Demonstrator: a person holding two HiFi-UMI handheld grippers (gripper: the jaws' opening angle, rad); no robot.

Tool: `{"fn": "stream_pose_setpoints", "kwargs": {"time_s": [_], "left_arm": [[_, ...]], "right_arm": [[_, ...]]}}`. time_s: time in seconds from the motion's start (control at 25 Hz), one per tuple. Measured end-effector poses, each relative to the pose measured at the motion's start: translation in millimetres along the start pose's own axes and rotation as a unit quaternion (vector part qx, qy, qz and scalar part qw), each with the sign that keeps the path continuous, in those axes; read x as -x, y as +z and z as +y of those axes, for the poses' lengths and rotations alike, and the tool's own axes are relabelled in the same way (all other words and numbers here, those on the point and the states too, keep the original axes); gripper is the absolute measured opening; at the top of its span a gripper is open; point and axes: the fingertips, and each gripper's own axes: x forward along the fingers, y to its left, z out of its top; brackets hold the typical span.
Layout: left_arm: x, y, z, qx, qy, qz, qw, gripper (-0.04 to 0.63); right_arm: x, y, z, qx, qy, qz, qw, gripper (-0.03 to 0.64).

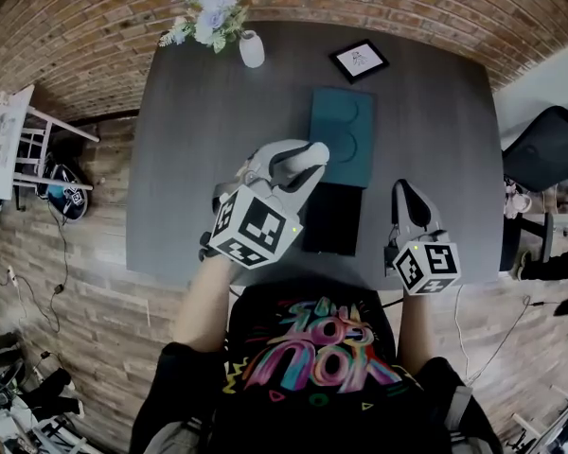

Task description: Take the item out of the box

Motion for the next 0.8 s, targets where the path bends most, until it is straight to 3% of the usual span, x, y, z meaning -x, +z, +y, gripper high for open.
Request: {"fn": "stream_pose_setpoints", "kwargs": {"time_s": [0.32,0.44,0.6,0.8], "left_arm": [[36,29,39,0.052,0.076,-0.074,0.993,0.132],[46,31,48,0.09,0.103,-0.099,0.9857,0.132],[58,31,52,0.166,0.138,-0.129,0.9679,0.132],[60,25,48,0.185,0.157,-0.139,0.9601,0.132]], "right_arm": [[-11,14,5,0.007,0.013,-0.01,1.0,0.002],[-13,17,6,0.008,0.018,-0.013,1.0,0.002],[-14,21,7,0.01,0.023,-0.018,1.0,0.002],[-14,28,8,0.012,0.026,-0.028,0.999,0.002]]}}
